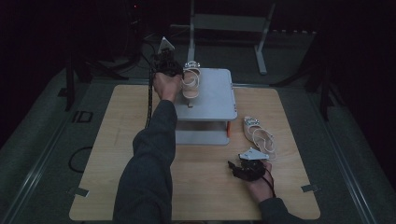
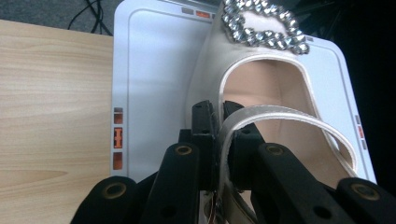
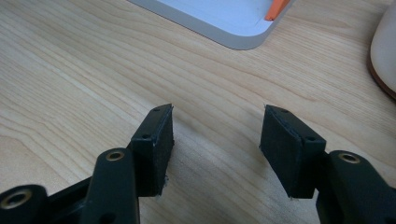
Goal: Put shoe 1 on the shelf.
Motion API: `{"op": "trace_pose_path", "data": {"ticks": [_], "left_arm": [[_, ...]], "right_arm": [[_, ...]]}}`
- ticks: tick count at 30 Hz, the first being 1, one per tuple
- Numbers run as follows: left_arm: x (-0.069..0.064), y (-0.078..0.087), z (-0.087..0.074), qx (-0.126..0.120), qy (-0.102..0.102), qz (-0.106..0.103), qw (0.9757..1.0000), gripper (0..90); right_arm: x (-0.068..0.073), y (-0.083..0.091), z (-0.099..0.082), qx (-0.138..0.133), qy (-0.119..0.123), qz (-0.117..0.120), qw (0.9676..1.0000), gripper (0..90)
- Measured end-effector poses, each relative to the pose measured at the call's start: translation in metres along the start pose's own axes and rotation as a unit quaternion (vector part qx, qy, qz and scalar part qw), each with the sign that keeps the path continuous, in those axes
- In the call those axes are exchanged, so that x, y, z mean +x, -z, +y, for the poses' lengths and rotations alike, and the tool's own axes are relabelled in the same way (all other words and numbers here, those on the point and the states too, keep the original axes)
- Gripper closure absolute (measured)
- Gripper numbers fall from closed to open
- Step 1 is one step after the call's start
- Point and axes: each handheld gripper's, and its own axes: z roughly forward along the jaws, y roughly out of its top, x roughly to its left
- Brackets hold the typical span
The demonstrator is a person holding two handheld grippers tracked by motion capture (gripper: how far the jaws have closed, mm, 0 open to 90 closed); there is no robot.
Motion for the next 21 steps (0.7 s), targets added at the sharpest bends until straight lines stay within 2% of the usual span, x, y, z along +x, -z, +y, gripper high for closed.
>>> {"op": "trace_pose_path", "data": {"ticks": [5,7,10,13,16,19,21], "left_arm": [[0.002,0.001,-0.0015,-0.005,0.007,-0.003,1.0,84.2],[0.0035,0.0006,-0.002,-0.008,0.011,-0.011,0.9998,82.6],[0.0041,0.0002,-0.003,-0.012,0.013,-0.023,0.9996,77.3],[0.0056,0.0001,-0.0061,-0.024,0.022,-0.047,0.9984,65.0],[0.0063,0.0001,-0.0084,-0.033,0.016,-0.063,0.9974,57.5],[0.0068,0.004,-0.0095,-0.042,0.014,-0.081,0.9957,53.1],[0.0059,0.0067,-0.0098,-0.046,0.007,-0.085,0.9953,52.0]], "right_arm": [[-0.0003,0.0001,-0.0001,0.001,0.001,0.0,1.0,44.0],[-0.0001,0.0001,-0.0001,0.001,0.001,-0.001,1.0,44.0],[-0.0003,0.0002,-0.0003,0.001,0.001,-0.001,1.0,43.9],[-0.0003,0.0004,-0.0004,0.002,0.0,0.0,1.0,43.9],[-0.0002,0.0003,-0.0004,0.002,0.0,0.0,1.0,43.9],[-0.0002,0.0003,-0.0004,0.002,0.001,-0.001,1.0,43.9],[0.0,0.0002,-0.0003,0.002,0.0,-0.001,1.0,43.9]]}}
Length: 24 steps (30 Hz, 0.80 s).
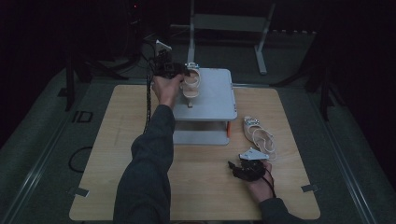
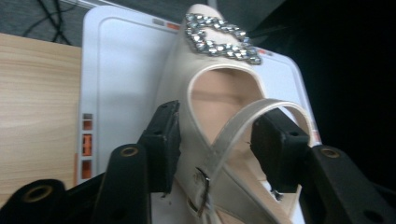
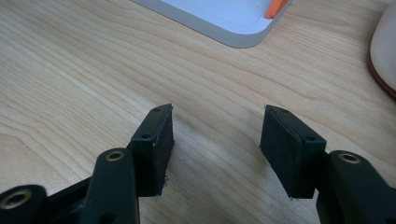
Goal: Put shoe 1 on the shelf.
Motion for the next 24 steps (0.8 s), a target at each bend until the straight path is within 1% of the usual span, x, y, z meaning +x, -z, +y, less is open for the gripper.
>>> {"op": "trace_pose_path", "data": {"ticks": [1,5,6,9,11,12,13,17,19,20,21,22,24], "left_arm": [[-0.001,0.002,0.0,-0.003,-0.007,-0.003,1.0,50.6],[-0.002,0.01,-0.001,-0.017,-0.017,-0.011,0.9997,46.3],[-0.002,0.01,-0.001,-0.017,-0.017,-0.011,0.9997,46.2],[0.0,0.025,-0.001,-0.041,-0.026,-0.024,0.9985,44.8],[0.001,0.033,0.0,-0.049,-0.031,-0.026,0.998,44.9],[0.001,0.033,0.0,-0.049,-0.031,-0.026,0.998,44.9],[0.002,0.039,-0.001,-0.053,-0.041,-0.021,0.9975,44.9],[0.005,0.051,-0.003,-0.055,-0.063,-0.01,0.9964,45.0],[0.006,0.054,-0.004,-0.06,-0.063,-0.01,0.9962,45.1],[0.012,0.059,-0.006,-0.068,-0.058,-0.019,0.9958,45.8],[0.014,0.061,-0.007,-0.07,-0.057,-0.016,0.9958,46.4],[0.016,0.062,-0.008,-0.069,-0.061,-0.01,0.9957,46.4],[0.018,0.062,-0.009,-0.068,-0.061,-0.007,0.9958,46.4]], "right_arm": [[0.0,0.0,0.0,0.0,0.0,0.0,1.0,43.9],[0.0,0.0,0.0,0.0,0.0,-0.001,1.0,43.9],[0.0,0.0,0.0,0.0,0.0,-0.001,1.0,43.9],[0.0,0.0,0.0,0.0,0.0,-0.001,1.0,43.9],[0.0,0.0,0.0,0.0,0.0,0.0,1.0,43.9],[0.0,0.0,0.0,0.0,0.0,0.0,1.0,43.9],[0.0,0.0,0.0,0.0,0.0,-0.001,1.0,43.9],[0.0,0.0,0.0,0.001,0.0,-0.003,1.0,43.9],[0.0,0.0,0.0,0.001,0.0,-0.003,1.0,43.9],[0.0,0.0,0.0,0.001,0.0,-0.003,1.0,43.9],[0.0,0.0,0.0,0.001,0.0,-0.003,1.0,43.9],[0.0,0.0,0.0,0.001,0.0,-0.004,1.0,43.9],[0.001,0.0,0.0,0.0,0.0,-0.004,1.0,44.0]]}}
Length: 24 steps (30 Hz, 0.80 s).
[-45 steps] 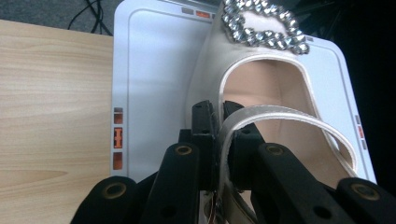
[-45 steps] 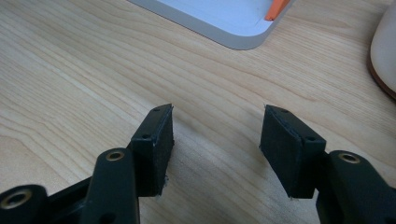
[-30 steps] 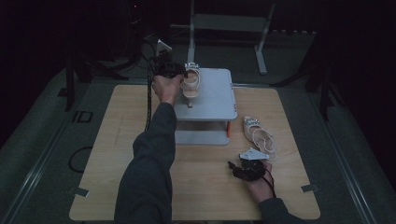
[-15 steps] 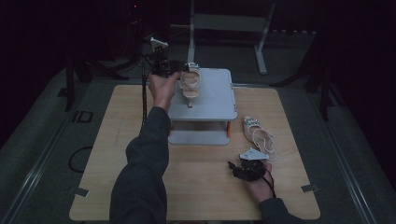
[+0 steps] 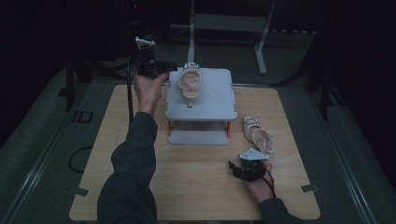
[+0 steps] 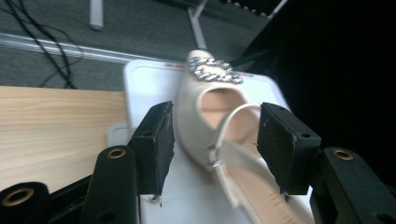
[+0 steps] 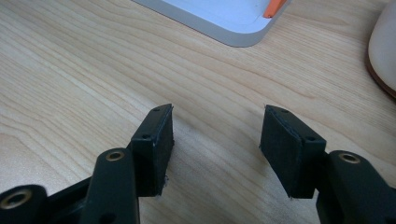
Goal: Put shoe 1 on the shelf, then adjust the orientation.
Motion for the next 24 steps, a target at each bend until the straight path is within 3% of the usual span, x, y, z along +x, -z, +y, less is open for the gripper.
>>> {"op": "trace_pose_path", "data": {"ticks": [2,4,9,13,15,18,22,24], "left_arm": [[0.004,0.002,-0.002,0.006,-0.014,0.016,0.9998,46.5],[0.004,0.004,-0.003,0.006,-0.02,0.018,0.9996,46.5],[0.003,0.01,-0.007,0.0,-0.059,0.04,0.9975,46.8],[0.006,0.014,-0.013,-0.017,-0.062,0.034,0.9974,47.6],[0.008,0.015,-0.018,-0.02,-0.08,0.05,0.9953,47.6],[0.013,0.017,-0.025,-0.031,-0.082,0.046,0.9951,47.9],[0.016,0.017,-0.033,-0.038,-0.103,0.062,0.9921,48.5],[0.017,0.018,-0.035,-0.043,-0.101,0.057,0.9923,48.6]], "right_arm": [[0.0,0.0,0.0,0.0,0.0,0.0,1.0,44.0],[0.0,0.0,0.0,0.001,-0.001,0.0,1.0,43.9],[0.0,0.0,0.0,0.001,-0.003,-0.001,1.0,44.0],[0.0,0.001,0.0,-0.001,-0.002,-0.001,1.0,44.1],[0.0,0.001,0.0,-0.001,-0.005,0.0,1.0,44.4],[-0.001,0.001,-0.001,-0.001,-0.009,-0.002,1.0,44.9],[-0.001,0.005,0.0,-0.01,-0.006,0.001,0.9999,47.0],[-0.001,0.006,0.001,-0.013,-0.007,0.003,0.9999,48.0]]}}
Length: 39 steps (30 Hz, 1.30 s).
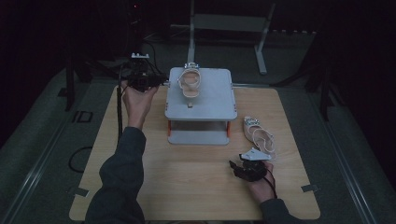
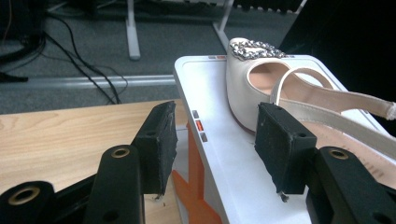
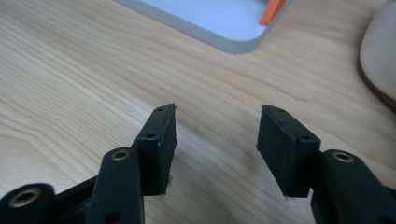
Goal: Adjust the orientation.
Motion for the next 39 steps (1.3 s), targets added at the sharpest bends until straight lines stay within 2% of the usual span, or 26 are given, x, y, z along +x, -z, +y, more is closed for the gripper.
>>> {"op": "trace_pose_path", "data": {"ticks": [7,20,23,27,28,30,32,34,35,39], "left_arm": [[0.002,0.0,-0.004,-0.003,-0.002,0.003,1.0,48.5],[-0.009,-0.004,-0.005,-0.007,-0.006,-0.006,0.9999,47.7],[-0.008,-0.004,-0.006,-0.004,-0.005,-0.005,1.0,47.1],[-0.007,-0.003,-0.006,0.001,-0.007,-0.004,1.0,46.6],[-0.006,-0.002,-0.006,0.0,-0.007,-0.004,1.0,46.5],[-0.006,-0.002,-0.006,0.0,-0.006,-0.004,1.0,46.5],[-0.005,0.0,-0.006,0.0,-0.008,-0.006,0.9999,46.3],[-0.005,0.0,-0.006,0.001,-0.009,-0.006,0.9999,46.1],[-0.005,0.0,-0.006,0.001,-0.009,-0.004,1.0,46.1],[-0.004,0.001,-0.006,0.0,-0.007,-0.005,1.0,46.0]], "right_arm": [[-0.001,0.017,0.015,-0.027,0.003,0.004,0.9996,49.9],[-0.012,0.025,0.039,-0.04,0.017,-0.003,0.9991,49.6],[-0.022,0.029,0.052,-0.052,0.018,-0.014,0.9984,50.2],[-0.027,0.031,0.057,-0.059,0.013,-0.02,0.998,50.5],[-0.037,0.035,0.066,-0.069,0.005,-0.03,0.9972,50.9],[-0.039,0.036,0.068,-0.071,0.003,-0.032,0.997,50.9],[-0.051,0.041,0.075,-0.079,-0.005,-0.043,0.996,51.7],[-0.054,0.041,0.077,-0.079,-0.008,-0.046,0.9958,52.0],[-0.063,0.045,0.081,-0.083,-0.013,-0.054,0.995,52.6],[-0.073,0.049,0.086,-0.084,-0.018,-0.064,0.9943,52.9]]}}
